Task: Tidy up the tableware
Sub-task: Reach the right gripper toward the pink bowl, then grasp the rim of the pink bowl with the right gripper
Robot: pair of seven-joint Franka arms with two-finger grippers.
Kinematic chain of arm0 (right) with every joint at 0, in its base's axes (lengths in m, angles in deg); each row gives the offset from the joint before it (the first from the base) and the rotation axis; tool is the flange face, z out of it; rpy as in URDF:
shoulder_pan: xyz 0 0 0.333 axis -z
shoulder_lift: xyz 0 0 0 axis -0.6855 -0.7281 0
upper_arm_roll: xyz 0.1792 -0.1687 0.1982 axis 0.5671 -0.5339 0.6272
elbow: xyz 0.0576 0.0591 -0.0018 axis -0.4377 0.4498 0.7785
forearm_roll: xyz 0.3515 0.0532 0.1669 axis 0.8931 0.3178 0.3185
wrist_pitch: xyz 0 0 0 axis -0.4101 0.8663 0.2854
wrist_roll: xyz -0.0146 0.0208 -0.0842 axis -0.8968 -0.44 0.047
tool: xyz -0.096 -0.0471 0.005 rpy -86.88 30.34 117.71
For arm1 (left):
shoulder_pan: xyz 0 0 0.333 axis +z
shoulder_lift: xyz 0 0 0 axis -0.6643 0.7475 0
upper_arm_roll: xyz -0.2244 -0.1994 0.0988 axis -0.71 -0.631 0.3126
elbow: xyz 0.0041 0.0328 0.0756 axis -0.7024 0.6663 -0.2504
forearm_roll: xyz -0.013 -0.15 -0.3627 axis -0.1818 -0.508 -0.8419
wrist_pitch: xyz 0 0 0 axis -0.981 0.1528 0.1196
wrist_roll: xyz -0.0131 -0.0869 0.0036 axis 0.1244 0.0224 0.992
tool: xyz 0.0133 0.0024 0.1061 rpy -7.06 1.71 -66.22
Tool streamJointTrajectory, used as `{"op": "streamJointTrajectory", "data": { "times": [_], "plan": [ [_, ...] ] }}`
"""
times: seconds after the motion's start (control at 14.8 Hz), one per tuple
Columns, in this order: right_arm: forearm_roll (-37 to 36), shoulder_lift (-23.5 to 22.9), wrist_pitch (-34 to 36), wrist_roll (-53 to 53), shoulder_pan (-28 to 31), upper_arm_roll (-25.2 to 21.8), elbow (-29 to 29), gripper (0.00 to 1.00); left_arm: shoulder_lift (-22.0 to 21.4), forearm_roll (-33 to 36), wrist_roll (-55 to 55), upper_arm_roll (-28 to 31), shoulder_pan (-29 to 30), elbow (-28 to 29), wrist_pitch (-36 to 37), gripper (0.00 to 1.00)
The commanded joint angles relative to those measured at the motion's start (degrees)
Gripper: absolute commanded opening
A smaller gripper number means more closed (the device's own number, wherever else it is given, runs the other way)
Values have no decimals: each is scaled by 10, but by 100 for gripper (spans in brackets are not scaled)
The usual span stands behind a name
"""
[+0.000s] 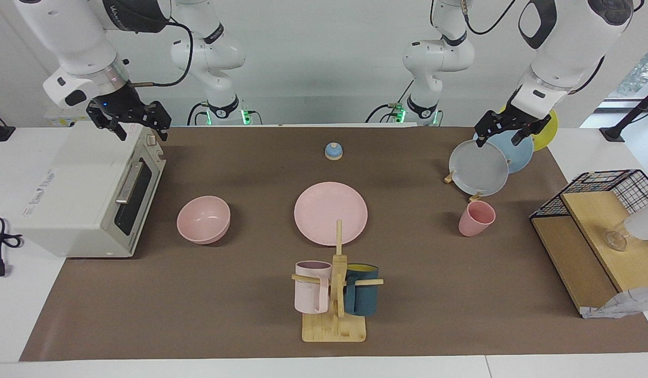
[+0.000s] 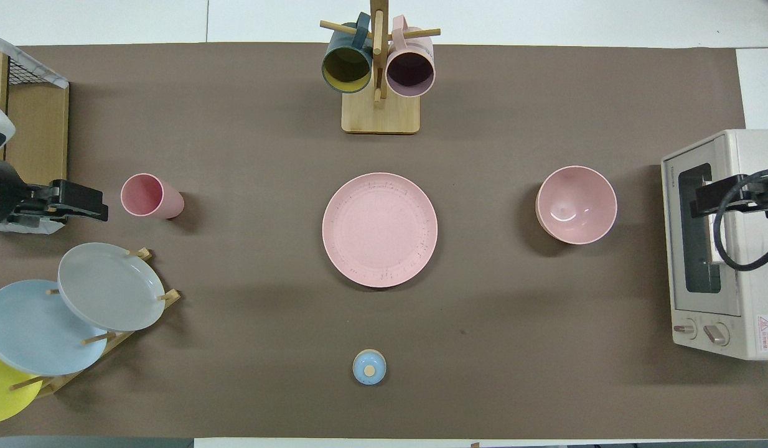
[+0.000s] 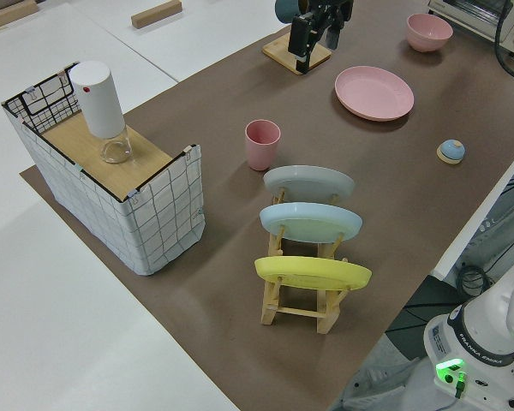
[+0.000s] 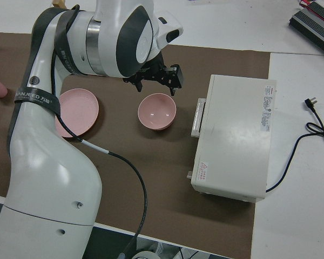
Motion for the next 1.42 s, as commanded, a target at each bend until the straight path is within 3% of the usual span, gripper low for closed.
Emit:
{"op": "streamJointTrajectory", "data": {
  "times": [0.0,0.27,0.47,0.67,0.94,1.21,1.35],
  "plan": [
    [10,-8,11,5,-1,1,-14,100,-9,10,-2,-1,3,3,2,100],
    [10,-1,6,2,-9,2,-2,100,-9,10,-3,-1,3,2,2,100],
    [11,24,-23,2,-38,2,57,100,-9,10,-6,0,3,2,0,100],
    [12,23,-143,8,-76,2,128,100,-8,10,-6,0,4,2,0,100],
    [12,-54,-263,64,-126,2,158,100,-8,10,-2,0,3,2,-2,100],
    [12,-72,-426,63,-122,2,265,100,-8,10,-1,0,3,2,-3,100],
    [12,-82,-449,67,-128,2,288,100,-8,10,2,1,4,2,-4,100]
  ]
}}
